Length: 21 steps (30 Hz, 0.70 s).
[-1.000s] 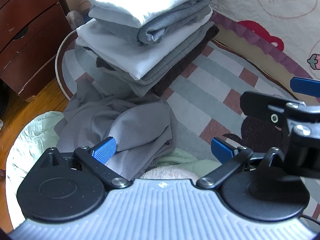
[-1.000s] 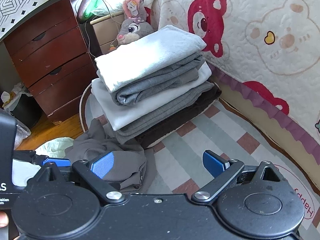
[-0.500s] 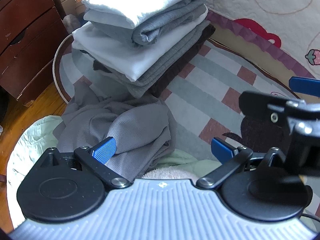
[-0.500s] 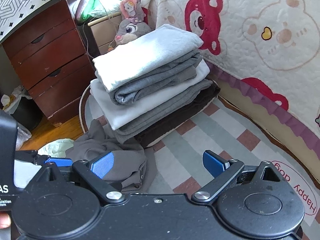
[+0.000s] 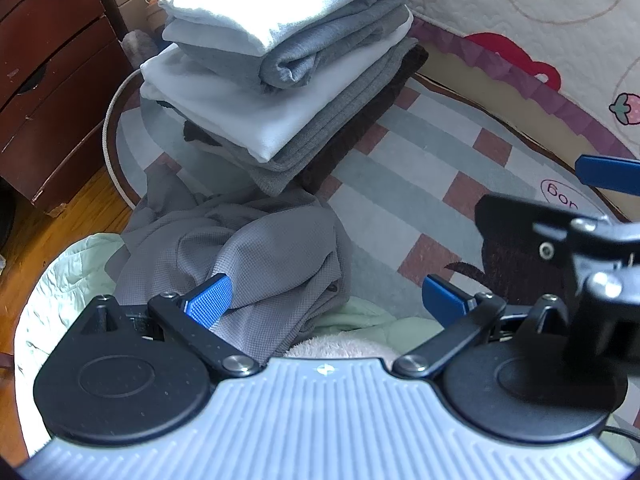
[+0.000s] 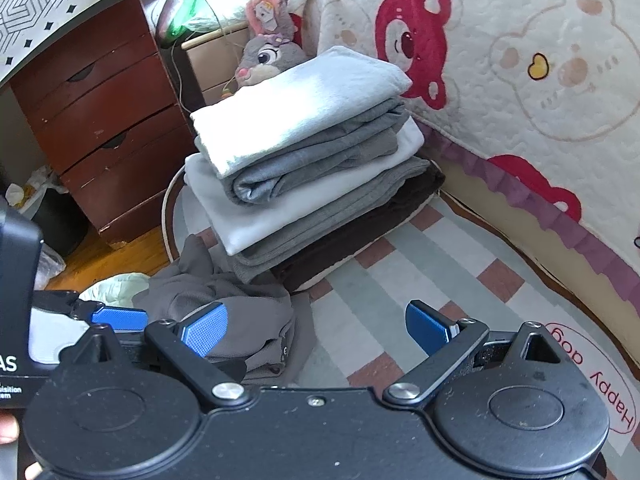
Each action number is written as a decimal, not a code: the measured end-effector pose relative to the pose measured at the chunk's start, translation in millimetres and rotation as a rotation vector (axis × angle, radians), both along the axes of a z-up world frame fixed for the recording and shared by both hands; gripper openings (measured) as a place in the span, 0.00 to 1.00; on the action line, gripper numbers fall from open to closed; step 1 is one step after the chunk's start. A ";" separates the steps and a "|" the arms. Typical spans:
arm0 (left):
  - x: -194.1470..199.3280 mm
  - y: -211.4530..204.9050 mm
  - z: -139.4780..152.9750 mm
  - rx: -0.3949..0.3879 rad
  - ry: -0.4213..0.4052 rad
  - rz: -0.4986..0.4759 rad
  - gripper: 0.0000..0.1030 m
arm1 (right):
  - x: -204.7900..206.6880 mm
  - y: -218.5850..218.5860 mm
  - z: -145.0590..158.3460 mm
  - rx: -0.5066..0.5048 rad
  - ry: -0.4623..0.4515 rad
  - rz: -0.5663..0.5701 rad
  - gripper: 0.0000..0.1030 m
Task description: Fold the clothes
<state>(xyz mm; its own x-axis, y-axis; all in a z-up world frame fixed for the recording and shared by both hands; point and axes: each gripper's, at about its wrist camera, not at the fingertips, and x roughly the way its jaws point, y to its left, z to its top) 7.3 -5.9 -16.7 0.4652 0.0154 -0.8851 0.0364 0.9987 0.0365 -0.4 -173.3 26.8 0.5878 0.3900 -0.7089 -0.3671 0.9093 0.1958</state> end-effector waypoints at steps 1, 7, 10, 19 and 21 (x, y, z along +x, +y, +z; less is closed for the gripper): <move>0.1 -0.1 0.0 0.001 0.000 -0.001 1.00 | -0.4 0.5 0.1 0.000 0.000 0.004 0.95; 0.4 -0.1 -1.7 0.003 0.006 -0.008 1.00 | 1.3 0.6 -1.1 0.000 0.003 0.001 0.95; 2.3 -0.3 -4.7 0.011 0.013 -0.010 1.00 | 2.7 0.4 -1.8 0.002 0.006 0.001 0.95; 6.2 0.4 -11.3 0.012 0.029 -0.012 1.00 | 7.0 2.8 -6.7 0.002 0.028 0.003 0.95; 7.5 0.1 -13.7 0.016 0.034 -0.015 1.00 | 7.2 4.7 -7.3 0.004 0.030 0.007 0.95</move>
<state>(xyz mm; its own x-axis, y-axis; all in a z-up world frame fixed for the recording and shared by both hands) 14.8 -5.8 -30.4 0.4351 0.0225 -0.9001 0.0531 0.9973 0.0506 6.9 -168.7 19.5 0.5640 0.3970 -0.7241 -0.3672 0.9060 0.2107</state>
